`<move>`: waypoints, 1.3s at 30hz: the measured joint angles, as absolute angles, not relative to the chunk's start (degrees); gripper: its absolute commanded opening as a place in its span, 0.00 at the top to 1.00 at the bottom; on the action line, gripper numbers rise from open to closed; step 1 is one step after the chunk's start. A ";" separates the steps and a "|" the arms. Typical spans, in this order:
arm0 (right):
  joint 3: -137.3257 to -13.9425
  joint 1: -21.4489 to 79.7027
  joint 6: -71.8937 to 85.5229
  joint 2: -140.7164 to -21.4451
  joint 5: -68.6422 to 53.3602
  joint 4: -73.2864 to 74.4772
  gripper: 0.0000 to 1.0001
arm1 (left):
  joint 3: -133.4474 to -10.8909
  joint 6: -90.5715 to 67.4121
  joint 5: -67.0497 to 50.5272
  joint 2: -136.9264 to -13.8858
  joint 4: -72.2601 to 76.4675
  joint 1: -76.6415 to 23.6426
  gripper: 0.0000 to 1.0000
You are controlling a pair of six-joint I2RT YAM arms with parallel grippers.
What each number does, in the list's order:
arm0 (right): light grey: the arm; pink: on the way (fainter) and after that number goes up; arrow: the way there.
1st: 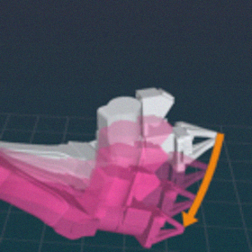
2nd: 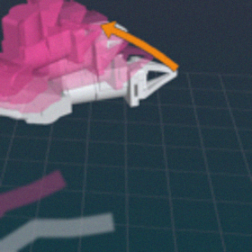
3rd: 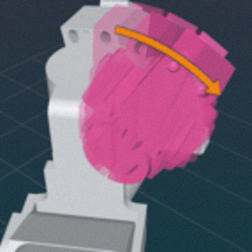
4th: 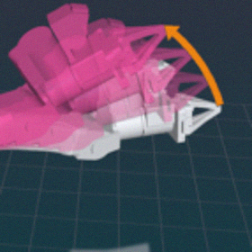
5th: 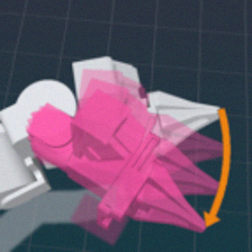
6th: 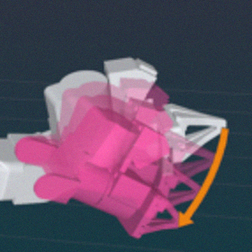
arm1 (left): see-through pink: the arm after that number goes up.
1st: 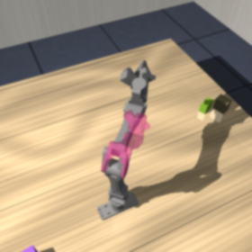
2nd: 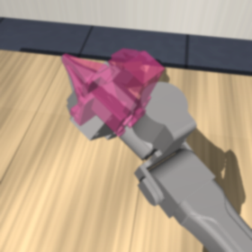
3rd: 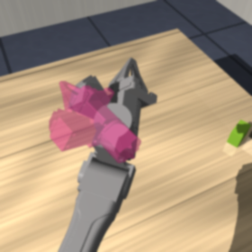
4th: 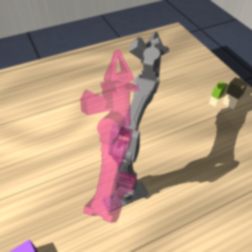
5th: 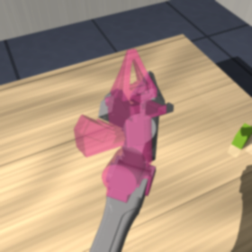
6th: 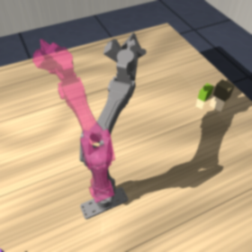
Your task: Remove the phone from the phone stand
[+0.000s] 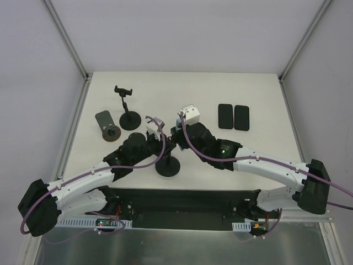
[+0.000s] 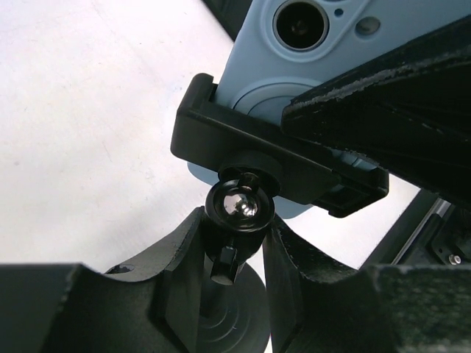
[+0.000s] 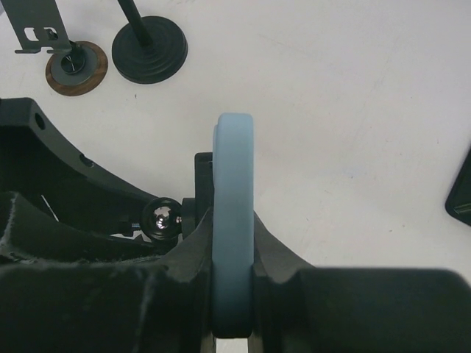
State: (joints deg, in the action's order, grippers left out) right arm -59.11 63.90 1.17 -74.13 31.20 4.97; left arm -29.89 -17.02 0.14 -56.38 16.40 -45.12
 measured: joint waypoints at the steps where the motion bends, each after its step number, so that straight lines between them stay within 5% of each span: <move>1: -59.61 64.01 1.48 -74.50 31.40 5.63 0.99 | -29.23 -17.23 0.91 -55.88 16.95 -45.50 1.00; 6: -60.31 64.05 -0.23 -75.35 29.23 5.13 0.99 | -26.37 -17.23 2.13 -53.23 19.00 -45.78 0.96; 7: -60.14 63.99 -1.08 -75.33 28.42 4.62 0.99 | -25.93 -16.95 1.96 -52.88 19.51 -45.78 0.73; 11: -60.03 63.44 -4.82 -75.33 24.86 4.62 0.99 | -24.67 -13.96 -0.49 -52.40 21.10 -45.65 0.40; 15: -59.81 61.84 -7.95 -75.18 23.62 5.45 0.99 | -24.84 -10.87 -2.48 -53.36 21.39 -44.18 0.21; 20: -59.81 61.36 -9.54 -75.07 22.24 5.34 0.99 | -26.41 -8.58 -3.55 -56.80 21.12 -43.46 0.14; 27: -59.77 61.36 -11.09 -75.07 20.73 4.97 0.99 | -31.55 -6.17 -5.93 -61.41 21.02 -43.44 0.27; 30: -59.75 61.30 -11.57 -75.00 20.51 4.97 0.99 | -33.43 -5.06 -6.61 -63.31 19.97 -43.46 0.42; 36: -59.44 61.21 -12.47 -74.70 20.34 4.78 0.99 | -34.81 -6.24 -9.10 -65.65 19.59 -44.14 1.00; 39: -59.44 61.34 -12.56 -74.54 20.21 5.06 0.99 | -34.81 -6.63 -8.49 -65.67 19.57 -44.29 1.00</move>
State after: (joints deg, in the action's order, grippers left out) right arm -59.44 61.34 -12.56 -74.54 20.21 5.06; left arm -34.81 -6.63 -8.49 -65.67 19.57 -44.29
